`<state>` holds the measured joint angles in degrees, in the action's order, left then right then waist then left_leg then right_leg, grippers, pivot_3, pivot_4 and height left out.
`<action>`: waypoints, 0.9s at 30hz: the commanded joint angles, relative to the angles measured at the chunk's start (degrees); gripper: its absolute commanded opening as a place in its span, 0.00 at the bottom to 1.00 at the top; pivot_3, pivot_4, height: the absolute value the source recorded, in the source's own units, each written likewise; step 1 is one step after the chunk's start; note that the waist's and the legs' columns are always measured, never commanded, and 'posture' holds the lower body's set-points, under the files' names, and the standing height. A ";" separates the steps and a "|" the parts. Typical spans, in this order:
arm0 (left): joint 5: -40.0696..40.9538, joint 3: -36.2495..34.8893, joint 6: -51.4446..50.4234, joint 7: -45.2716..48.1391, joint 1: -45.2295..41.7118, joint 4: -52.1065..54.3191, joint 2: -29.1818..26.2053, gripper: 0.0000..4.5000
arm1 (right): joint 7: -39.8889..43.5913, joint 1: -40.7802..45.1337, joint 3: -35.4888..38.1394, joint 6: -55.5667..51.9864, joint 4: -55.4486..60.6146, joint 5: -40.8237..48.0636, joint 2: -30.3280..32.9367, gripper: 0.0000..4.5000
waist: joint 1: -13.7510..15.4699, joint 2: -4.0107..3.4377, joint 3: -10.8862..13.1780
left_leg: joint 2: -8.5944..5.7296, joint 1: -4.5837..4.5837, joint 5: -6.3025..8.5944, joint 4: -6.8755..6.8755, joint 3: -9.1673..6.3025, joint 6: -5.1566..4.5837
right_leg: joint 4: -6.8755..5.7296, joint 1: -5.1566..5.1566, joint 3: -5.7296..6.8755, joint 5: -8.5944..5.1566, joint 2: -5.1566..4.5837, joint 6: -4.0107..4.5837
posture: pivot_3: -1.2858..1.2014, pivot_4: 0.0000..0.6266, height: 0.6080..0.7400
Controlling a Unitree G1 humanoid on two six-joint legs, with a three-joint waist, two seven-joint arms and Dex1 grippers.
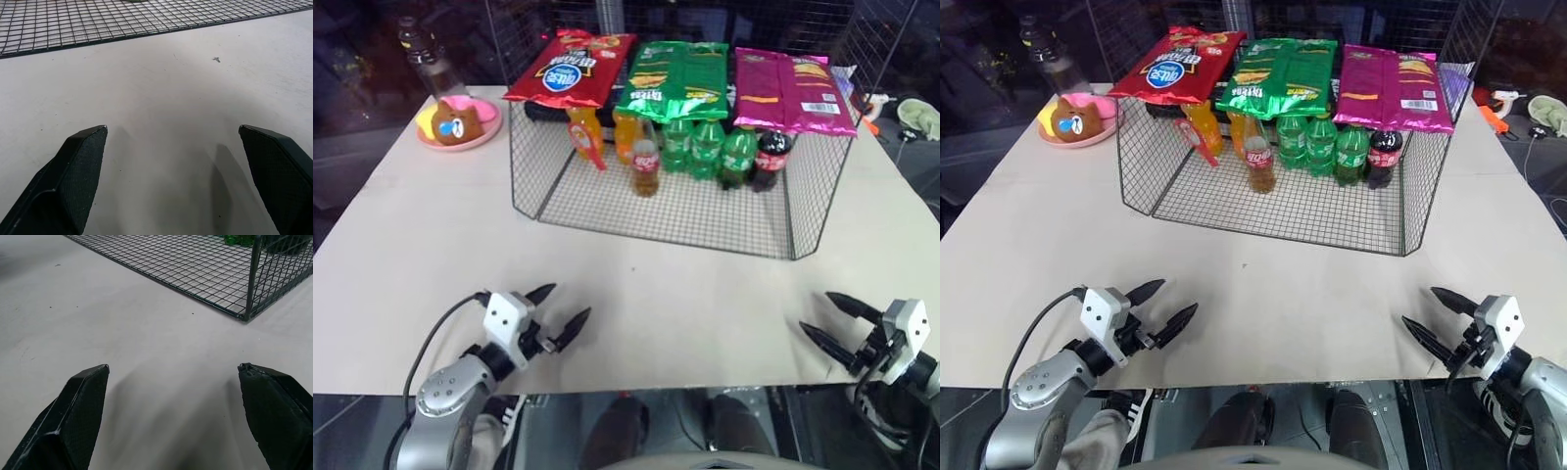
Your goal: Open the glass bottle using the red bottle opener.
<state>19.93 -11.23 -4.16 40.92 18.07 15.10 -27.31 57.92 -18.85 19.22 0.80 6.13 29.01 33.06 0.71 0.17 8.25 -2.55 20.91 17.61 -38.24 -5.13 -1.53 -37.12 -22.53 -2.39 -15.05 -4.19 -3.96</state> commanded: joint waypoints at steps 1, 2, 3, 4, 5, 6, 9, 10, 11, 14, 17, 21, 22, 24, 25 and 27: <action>-0.09 -1.14 1.77 0.37 0.41 0.86 -0.77 1.00 | 0.28 0.57 1.72 1.49 -0.07 0.67 0.31 0.95 | -0.01 0.00 0.00 | 0.00 0.00 0.00 0.00 0.00 0.00 | 0.00 0.00 0.00 0.00 0.00 0.00 | 0.52 0.24 1.00; -0.29 -1.02 2.11 0.61 0.53 0.56 -0.86 1.00 | 0.39 0.85 1.52 1.70 -0.45 0.48 0.35 0.95 | -0.02 0.00 0.00 | 0.00 0.00 0.00 0.00 0.00 0.00 | 0.00 0.00 0.00 0.00 0.00 0.00 | 0.52 0.24 1.00; -0.26 -0.99 2.31 0.71 0.57 0.38 -0.80 1.00 | 0.52 1.02 1.39 1.89 -0.67 0.32 0.40 0.95 | -0.05 0.00 0.00 | 0.00 0.00 0.00 0.00 0.00 0.00 | 0.00 0.00 0.00 0.00 0.00 0.00 | 0.52 0.24 1.00; -0.16 -0.97 2.43 0.76 0.59 0.30 -0.74 1.00 | 0.55 1.13 1.35 1.97 -0.75 0.33 0.38 0.95 | -0.04 0.00 0.00 | 0.00 -0.01 0.00 0.00 0.01 0.00 | 0.00 0.00 -0.01 0.00 0.00 0.00 | 0.52 0.24 1.00; -0.06 -0.99 2.51 0.79 0.55 0.20 -0.72 1.00 | 0.45 1.16 1.31 1.94 -0.62 0.40 0.34 0.95 | -0.03 0.00 0.00 | 0.00 -0.01 0.00 0.00 0.01 0.00 | 0.00 0.00 -0.01 0.00 0.00 0.00 | 0.52 0.24 1.00; -0.02 -1.00 2.63 0.80 0.50 0.08 -0.70 1.00 | 0.40 1.19 1.27 1.95 -0.55 0.46 0.30 0.95 | -0.03 0.00 0.00 | 0.00 -0.01 0.00 0.00 0.01 0.00 | 0.00 0.00 0.00 0.00 0.00 0.00 | 0.52 0.24 1.00; -0.03 -0.94 2.94 0.88 0.30 -0.18 -0.64 1.00 | 0.62 1.20 1.11 2.13 -0.45 0.57 0.21 0.95 | -0.03 0.00 0.00 | 0.00 0.00 0.00 0.00 0.00 0.00 | 0.00 0.00 0.00 0.00 0.00 0.00 | 0.52 0.24 1.00; -0.05 -0.90 3.01 0.86 0.23 -0.22 -0.62 1.00 | 0.67 1.20 1.08 2.18 -0.45 0.56 0.20 0.95 | -0.03 0.00 0.00 | 0.00 0.00 0.00 0.00 0.00 0.00 | 0.00 0.00 0.00 0.00 0.00 0.00 | 0.52 0.24 1.00; -0.04 -0.90 3.05 0.85 0.14 -0.29 -0.64 1.00 | 0.68 1.23 1.05 2.16 -0.42 0.57 0.19 0.95 | -0.03 0.00 0.00 | 0.00 0.00 0.00 0.00 0.00 0.00 | 0.00 0.00 0.00 0.00 0.00 0.00 | 0.52 0.24 1.00; -0.08 -0.90 3.13 0.73 -0.16 -0.41 -0.67 1.00 | 0.72 1.33 0.89 2.30 -0.41 0.59 -0.01 0.95 | -0.03 0.00 0.00 | 0.00 0.00 0.00 0.00 0.00 0.00 | 0.00 0.00 0.00 0.00 0.00 0.00 | 0.52 0.24 1.00; -0.14 -1.05 3.25 0.65 -0.58 -0.65 -0.77 1.00 | 0.47 1.44 0.44 2.56 -0.27 0.32 -0.40 0.95 | -0.03 0.00 0.00 | 0.00 0.00 0.00 0.00 0.00 0.00 | 0.00 0.00 0.00 0.00 0.00 0.00 | 0.52 0.24 1.00; -0.23 -1.39 3.47 0.47 -1.67 -1.41 -0.81 1.00 | 0.16 1.83 -0.26 3.09 0.09 0.10 -0.96 0.95 | -0.03 0.00 0.00 | 0.00 0.00 0.00 0.00 0.00 0.00 | 0.00 0.00 0.00 0.00 0.00 0.00 | 0.52 0.24 1.00; -0.23 -1.48 3.50 0.22 -2.21 -1.59 -0.71 1.00 | 0.19 1.92 -0.47 3.32 0.30 0.08 -1.13 0.95 | -0.04 0.00 0.00 | 0.00 0.00 0.00 0.00 0.00 0.00 | 0.00 0.00 0.00 0.00 0.01 0.00 | 0.52 0.24 1.00; -0.09 -1.65 3.49 -0.10 -3.17 -2.03 -0.59 1.00 | 0.19 2.09 -0.89 3.48 0.70 0.08 -1.37 0.95 | -0.03 0.00 0.00 | 0.00 -0.01 0.00 0.00 0.00 0.00 | 0.00 0.00 0.01 0.00 0.01 0.00 | 0.52 0.24 1.00; 1.29 -2.38 2.76 -0.99 -4.32 -2.13 0.16 1.00 | 0.09 2.08 -1.31 3.54 1.48 0.17 -1.73 0.95 | -0.03 -0.01 0.00 | 0.00 0.00 0.00 0.00 -0.01 0.00 | 0.00 0.00 0.01 0.00 0.01 0.00 | 0.52 0.24 1.00; 3.82 -4.10 1.05 -3.11 -7.57 -2.71 1.21 1.00 | 0.61 2.01 -2.27 4.33 3.79 0.72 -2.60 0.95 | -0.01 0.00 0.00 | 0.00 -0.01 0.00 0.00 -0.01 0.01 | 0.00 0.00 0.01 0.00 0.01 0.00 | 0.52 0.24 1.00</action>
<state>21.23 -12.73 -2.63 39.35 12.28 11.95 -26.29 58.06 -16.98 17.13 3.16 6.42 28.71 30.92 0.70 0.17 8.25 -2.55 20.91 17.60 -38.25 -5.16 -1.52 -37.13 -22.53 -2.37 -15.04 -4.17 -3.96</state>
